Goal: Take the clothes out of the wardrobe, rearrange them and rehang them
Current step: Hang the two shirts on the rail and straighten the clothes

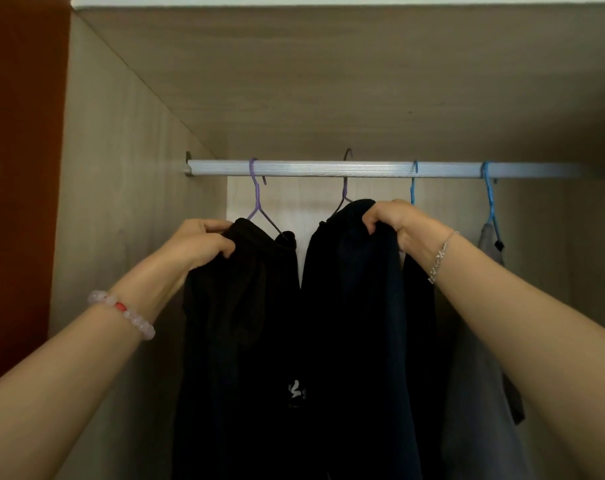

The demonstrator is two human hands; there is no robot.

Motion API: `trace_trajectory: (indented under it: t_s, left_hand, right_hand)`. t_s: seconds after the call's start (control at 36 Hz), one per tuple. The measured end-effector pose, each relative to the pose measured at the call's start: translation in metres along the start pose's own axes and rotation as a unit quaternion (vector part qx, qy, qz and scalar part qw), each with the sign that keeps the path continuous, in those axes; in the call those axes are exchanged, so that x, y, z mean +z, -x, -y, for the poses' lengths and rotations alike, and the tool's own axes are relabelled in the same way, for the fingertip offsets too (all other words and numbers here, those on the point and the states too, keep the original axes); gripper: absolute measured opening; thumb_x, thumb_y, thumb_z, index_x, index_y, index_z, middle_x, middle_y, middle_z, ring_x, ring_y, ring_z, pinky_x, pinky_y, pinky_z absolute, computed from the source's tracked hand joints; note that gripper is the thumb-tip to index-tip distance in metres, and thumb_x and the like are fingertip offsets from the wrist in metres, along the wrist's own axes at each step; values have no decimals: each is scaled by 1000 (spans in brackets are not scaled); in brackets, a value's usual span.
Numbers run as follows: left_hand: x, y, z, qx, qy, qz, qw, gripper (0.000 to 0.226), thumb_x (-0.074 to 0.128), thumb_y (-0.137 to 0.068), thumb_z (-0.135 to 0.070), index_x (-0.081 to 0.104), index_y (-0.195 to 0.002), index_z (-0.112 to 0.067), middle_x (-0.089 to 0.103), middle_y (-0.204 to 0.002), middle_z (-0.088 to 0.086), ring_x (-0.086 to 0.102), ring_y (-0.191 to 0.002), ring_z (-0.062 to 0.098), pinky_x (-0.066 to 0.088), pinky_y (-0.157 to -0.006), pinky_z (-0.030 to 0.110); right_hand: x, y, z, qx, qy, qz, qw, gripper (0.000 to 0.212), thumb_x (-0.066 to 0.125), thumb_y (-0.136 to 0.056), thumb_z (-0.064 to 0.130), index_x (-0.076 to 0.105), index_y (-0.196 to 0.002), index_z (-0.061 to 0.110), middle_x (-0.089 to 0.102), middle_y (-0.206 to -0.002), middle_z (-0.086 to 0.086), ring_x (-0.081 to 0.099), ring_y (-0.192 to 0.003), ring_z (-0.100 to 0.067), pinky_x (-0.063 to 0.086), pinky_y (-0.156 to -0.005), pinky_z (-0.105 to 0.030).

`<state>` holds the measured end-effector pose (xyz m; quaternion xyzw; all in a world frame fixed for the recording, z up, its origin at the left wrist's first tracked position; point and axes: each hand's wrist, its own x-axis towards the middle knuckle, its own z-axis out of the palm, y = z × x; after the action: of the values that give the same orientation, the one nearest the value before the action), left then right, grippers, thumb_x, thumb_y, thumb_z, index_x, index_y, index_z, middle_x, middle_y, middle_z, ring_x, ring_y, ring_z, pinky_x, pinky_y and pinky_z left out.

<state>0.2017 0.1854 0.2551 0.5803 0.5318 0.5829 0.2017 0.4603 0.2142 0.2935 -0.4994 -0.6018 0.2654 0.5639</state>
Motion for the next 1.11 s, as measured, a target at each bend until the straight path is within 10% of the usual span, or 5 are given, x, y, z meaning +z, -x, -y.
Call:
trace_trajectory:
  t_s: [0.25, 0.39, 0.67, 0.83, 1.11]
  left_hand:
    - [11, 7, -2, 10, 21, 23, 999, 55, 55, -74, 8, 63, -122, -16, 67, -104, 7, 63, -95, 22, 50, -76, 25]
    - [25, 12, -9, 26, 33, 47, 998, 52, 53, -76, 10, 62, -121, -15, 65, -102, 6, 59, -79, 13, 45, -60, 18]
    - [31, 19, -10, 22, 31, 67, 997, 54, 56, -81, 6, 54, -131, -14, 63, -117, 7, 59, -103, 23, 49, -81, 25]
    - [37, 24, -10, 25, 47, 78, 996, 57, 50, -78, 10, 57, -128, -17, 66, -103, 4, 61, -88, 15, 48, -66, 20]
    - [84, 27, -15, 78, 21, 94, 992, 56, 45, -80, 14, 55, -128, -13, 61, -110, 1, 55, -92, 15, 43, -63, 14]
  right_hand:
    - [-17, -2, -24, 14, -17, 13, 1000, 26, 51, -56, -6, 58, -80, 0, 53, -87, -17, 54, -74, -31, 48, -64, -32]
    - [-26, -11, -16, 10, 13, 4, 1000, 36, 52, -57, -7, 56, -92, 1, 53, -94, -19, 54, -81, -33, 49, -63, -32]
    - [-30, -4, -29, 60, 32, 38, 997, 21, 46, -67, -12, 53, -84, -2, 53, -80, -18, 53, -63, -32, 50, -39, -27]
    - [-53, 29, -92, 91, -5, 61, 994, 18, 44, -62, -16, 53, -57, -1, 50, -62, -17, 50, -49, -29, 46, -46, -22]
    - [-139, 98, -98, 95, -42, 197, 975, 48, 53, -36, -4, 65, -83, -5, 65, -73, -23, 64, -55, -31, 54, -51, -29]
